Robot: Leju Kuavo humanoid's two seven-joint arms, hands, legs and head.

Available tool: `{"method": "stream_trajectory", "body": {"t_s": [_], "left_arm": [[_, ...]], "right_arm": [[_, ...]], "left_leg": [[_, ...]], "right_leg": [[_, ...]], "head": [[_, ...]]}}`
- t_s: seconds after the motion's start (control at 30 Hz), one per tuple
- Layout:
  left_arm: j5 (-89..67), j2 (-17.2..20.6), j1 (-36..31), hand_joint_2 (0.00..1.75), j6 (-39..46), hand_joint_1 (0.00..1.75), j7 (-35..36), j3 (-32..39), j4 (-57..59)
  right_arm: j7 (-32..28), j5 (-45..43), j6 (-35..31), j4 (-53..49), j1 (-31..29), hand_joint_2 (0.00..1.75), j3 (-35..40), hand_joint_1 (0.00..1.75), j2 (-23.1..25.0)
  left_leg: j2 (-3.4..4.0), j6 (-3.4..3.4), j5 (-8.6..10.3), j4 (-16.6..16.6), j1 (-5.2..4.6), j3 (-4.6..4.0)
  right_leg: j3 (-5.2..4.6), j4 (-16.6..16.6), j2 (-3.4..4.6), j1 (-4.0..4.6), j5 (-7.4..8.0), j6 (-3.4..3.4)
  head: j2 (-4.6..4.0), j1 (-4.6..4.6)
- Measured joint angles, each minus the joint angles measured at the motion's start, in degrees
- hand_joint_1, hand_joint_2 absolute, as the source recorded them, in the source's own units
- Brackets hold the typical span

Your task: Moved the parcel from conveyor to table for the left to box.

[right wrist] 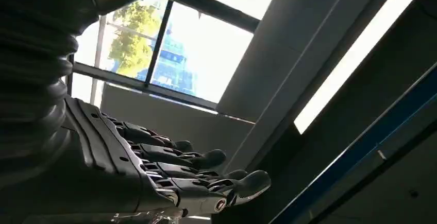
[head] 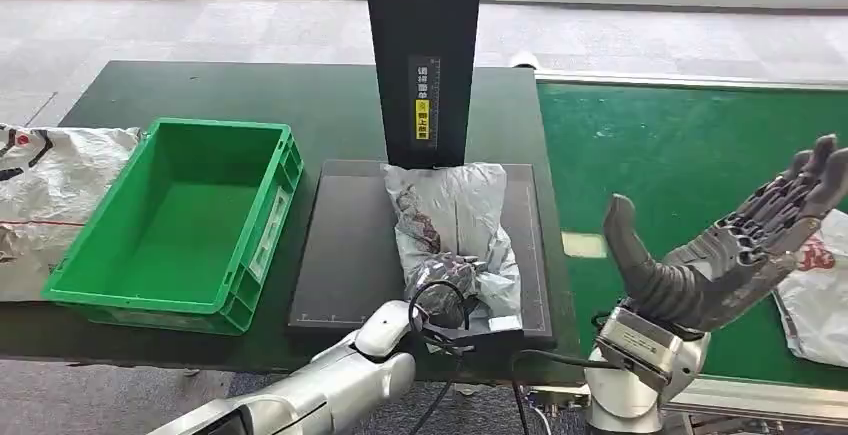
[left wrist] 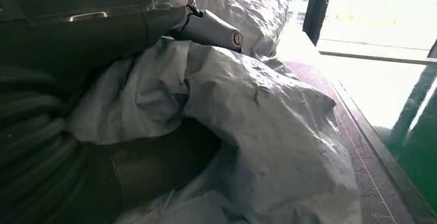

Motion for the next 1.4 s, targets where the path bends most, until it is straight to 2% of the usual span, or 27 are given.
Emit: {"method": "stream_trajectory", "body": {"t_s": [0.3, 0.43, 0.5, 0.6, 0.7, 0.87, 1.07, 1.4], "left_arm": [[-1.6, 0.0, -0.1, 1.75, 2.3, 1.75, 0.9, 0.0, 0.5], [-6.1, 0.1, 0.0, 1.75, 7.1, 1.75, 1.8, 0.5, 0.8], [-16.6, 0.2, 1.1, 1.75, 8.9, 1.75, 0.4, 4.1, -1.0], [-32.4, 0.3, 4.2, 1.75, 9.6, 1.75, -5.6, 18.8, -8.6], [-36.7, 0.3, 7.0, 1.75, 9.6, 1.75, -8.9, 31.5, -18.0], [-39.8, 0.3, 11.3, 1.75, 9.6, 1.75, -11.1, 45.4, -34.7], [-40.5, 0.3, 14.3, 1.75, 9.6, 1.75, -11.2, 52.6, -45.9], [-40.7, 0.3, 15.7, 1.75, 9.6, 1.75, -11.3, 55.0, -50.6]], "right_arm": [[0.0, 0.2, 0.0, 0.5, 0.0, 1.75, 0.0, 0.00, 0.0], [0.0, 0.3, 0.0, 0.6, 0.0, 1.75, 0.0, 0.00, 0.0], [0.0, 0.3, 0.0, 0.6, 0.0, 1.75, 0.0, 0.00, -0.1], [0.0, 0.2, 0.0, 0.6, 0.5, 1.75, -0.2, 0.00, -0.2], [0.0, 0.1, 0.0, 0.6, 0.9, 1.75, -0.3, 0.00, -0.2], [0.0, -0.2, 0.0, 0.8, 1.0, 1.75, -0.3, 0.00, -0.3], [0.0, -0.1, 0.0, 1.0, 1.0, 1.75, -0.3, 0.00, -0.3], [0.0, -0.1, 0.0, 1.1, 0.9, 1.75, -0.3, 0.00, -0.3]], "left_leg": [[-0.01, 0.00, 0.00, 0.0, 0.01, 0.01], [0.00, 0.00, 0.00, 0.0, 0.00, 0.00], [0.02, 0.00, 0.01, 0.0, 0.00, 0.00], [0.02, 0.00, 0.01, 0.0, 0.00, -0.05], [0.22, -0.02, -0.02, 0.0, 0.00, -0.07], [0.22, -0.03, -0.01, 0.0, 0.01, -0.07], [0.13, -0.04, 0.00, 0.0, 0.08, -0.14], [0.12, -0.03, -0.01, 0.0, 0.05, -0.16]], "right_leg": [[0.00, 0.0, 0.01, 0.01, 0.00, 0.00], [-0.02, 0.0, 0.02, 0.01, 0.00, 0.00], [-0.05, 0.0, 0.02, 0.00, 0.00, 0.00], [-0.08, 0.0, 0.03, 0.00, 0.00, 0.00], [-0.16, 0.0, 0.22, 0.00, 0.01, -0.01], [-0.19, 0.0, 0.27, 0.08, 0.00, -0.02], [-0.17, 0.0, 0.12, 0.07, -0.03, -0.05], [-0.18, 0.0, 0.12, 0.05, -0.02, -0.05]], "head": [[0.00, 0.00], [0.00, 0.00], [0.00, 0.00], [0.00, 0.00], [0.00, 0.00], [0.00, 0.00], [0.00, 0.00], [0.00, 0.00]]}}
